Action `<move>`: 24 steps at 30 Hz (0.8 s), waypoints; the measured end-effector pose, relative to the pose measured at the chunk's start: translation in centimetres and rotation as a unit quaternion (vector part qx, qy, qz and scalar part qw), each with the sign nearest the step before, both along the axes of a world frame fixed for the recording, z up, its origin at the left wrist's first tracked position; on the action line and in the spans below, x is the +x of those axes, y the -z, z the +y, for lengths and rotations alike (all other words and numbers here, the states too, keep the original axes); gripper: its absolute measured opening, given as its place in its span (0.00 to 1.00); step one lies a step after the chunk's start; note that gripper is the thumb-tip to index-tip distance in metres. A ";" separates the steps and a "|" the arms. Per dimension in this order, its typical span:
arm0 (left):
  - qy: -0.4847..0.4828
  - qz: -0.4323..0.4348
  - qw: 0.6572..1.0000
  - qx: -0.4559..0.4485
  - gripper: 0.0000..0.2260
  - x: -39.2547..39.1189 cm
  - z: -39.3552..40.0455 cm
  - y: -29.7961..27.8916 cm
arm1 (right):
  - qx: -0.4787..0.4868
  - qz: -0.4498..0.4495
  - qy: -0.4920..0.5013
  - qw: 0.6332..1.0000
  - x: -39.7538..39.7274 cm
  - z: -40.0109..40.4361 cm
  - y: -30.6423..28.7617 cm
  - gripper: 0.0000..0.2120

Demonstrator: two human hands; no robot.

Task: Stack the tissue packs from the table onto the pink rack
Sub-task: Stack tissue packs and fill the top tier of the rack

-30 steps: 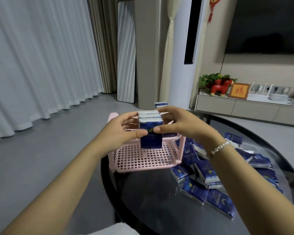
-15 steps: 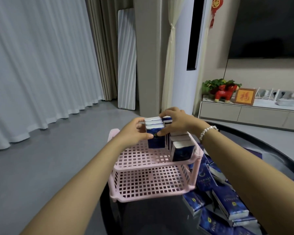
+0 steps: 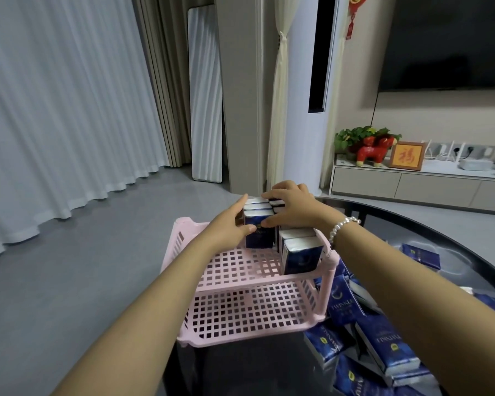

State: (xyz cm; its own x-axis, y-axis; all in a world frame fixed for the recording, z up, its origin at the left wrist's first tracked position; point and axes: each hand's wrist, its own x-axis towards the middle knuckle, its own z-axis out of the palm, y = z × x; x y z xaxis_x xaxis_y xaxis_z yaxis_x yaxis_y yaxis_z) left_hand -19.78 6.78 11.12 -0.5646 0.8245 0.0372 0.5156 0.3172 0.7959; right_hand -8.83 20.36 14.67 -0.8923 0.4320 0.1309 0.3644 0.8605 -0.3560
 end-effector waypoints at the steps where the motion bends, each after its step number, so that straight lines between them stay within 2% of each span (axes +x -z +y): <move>1: -0.001 0.000 1.000 0.001 0.33 0.0 0.0 0.0 | -0.003 0.006 -0.003 1.000 0.1 0.0 0.0 0.30; 4: -0.010 -0.009 1.000 0.009 0.31 0.2 0.1 0.1 | -0.018 0.024 -0.007 1.000 0.2 0.1 0.2 0.25; 7: -0.014 -0.010 1.000 0.021 0.30 0.8 0.0 0.5 | 0.008 0.029 0.000 1.000 0.2 -0.3 0.5 0.23; 15: 0.002 -0.024 1.000 -0.007 0.32 1.3 -0.6 0.5 | 0.031 0.004 -0.002 1.000 0.7 -1.0 0.2 0.25; 24: -0.017 -0.052 0.998 0.039 0.32 1.8 -1.3 0.6 | 0.021 0.011 0.005 1.000 1.4 -1.6 0.1 0.27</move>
